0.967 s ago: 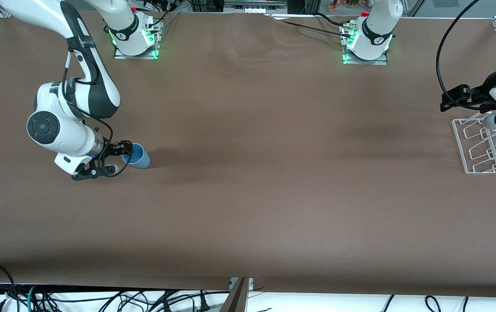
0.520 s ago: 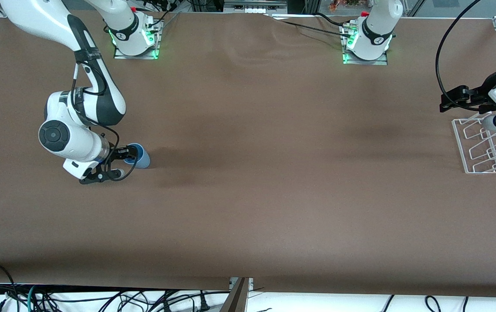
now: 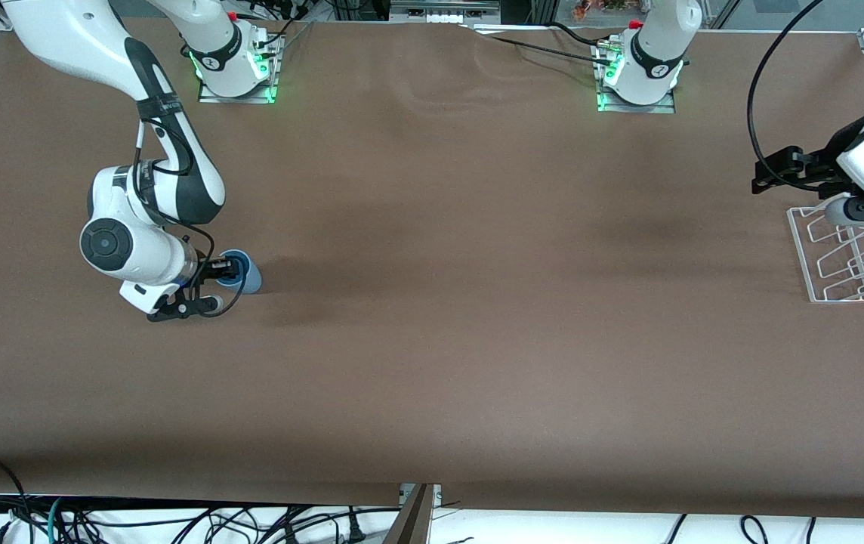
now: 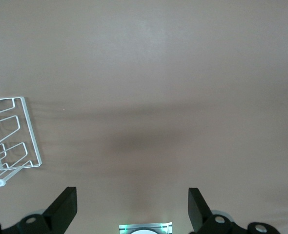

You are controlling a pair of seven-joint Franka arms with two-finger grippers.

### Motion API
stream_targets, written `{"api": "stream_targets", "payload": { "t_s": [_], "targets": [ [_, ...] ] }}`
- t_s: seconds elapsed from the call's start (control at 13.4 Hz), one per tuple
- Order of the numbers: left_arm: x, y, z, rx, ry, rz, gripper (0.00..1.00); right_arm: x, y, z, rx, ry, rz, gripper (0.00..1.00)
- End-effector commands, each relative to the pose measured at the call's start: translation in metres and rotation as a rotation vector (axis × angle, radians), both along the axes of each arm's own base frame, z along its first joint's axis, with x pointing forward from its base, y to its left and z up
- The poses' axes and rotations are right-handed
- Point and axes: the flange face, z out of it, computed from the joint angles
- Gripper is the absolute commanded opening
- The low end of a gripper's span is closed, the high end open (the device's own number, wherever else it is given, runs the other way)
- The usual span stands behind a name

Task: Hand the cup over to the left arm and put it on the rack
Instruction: 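Close the right gripper on the cup while the left gripper moves forward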

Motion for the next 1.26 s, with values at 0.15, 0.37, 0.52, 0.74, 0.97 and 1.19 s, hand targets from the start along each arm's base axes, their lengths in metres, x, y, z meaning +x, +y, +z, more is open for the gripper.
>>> {"api": "stream_targets", "payload": {
  "t_s": [0.15,0.37,0.52,0.74,0.97,1.19],
  "targets": [
    [-0.001,-0.008,-0.008,-0.094,0.034,0.009,1.0,-0.002,-0.003,-0.003,0.009,-0.003,0.0,0.36],
    [0.0,-0.006,-0.015,-0.153,0.041,-0.086,1.0,-0.002,-0.004,-0.004,0.007,0.001,-0.006,0.3],
    [0.004,-0.001,-0.021,-0.172,0.039,-0.155,1.0,-0.003,-0.004,-0.004,0.007,0.002,-0.006,0.26],
    [0.007,0.001,-0.029,-0.19,0.033,-0.238,1.0,-0.003,-0.004,-0.005,0.008,0.006,-0.007,0.23],
    [0.009,0.004,-0.035,-0.2,0.033,-0.273,1.0,-0.003,-0.004,-0.004,0.008,0.004,-0.007,0.19],
    [0.009,0.003,-0.036,-0.205,0.033,-0.294,1.0,-0.002,-0.003,-0.004,0.008,0.004,-0.007,0.1]
  ]
}}
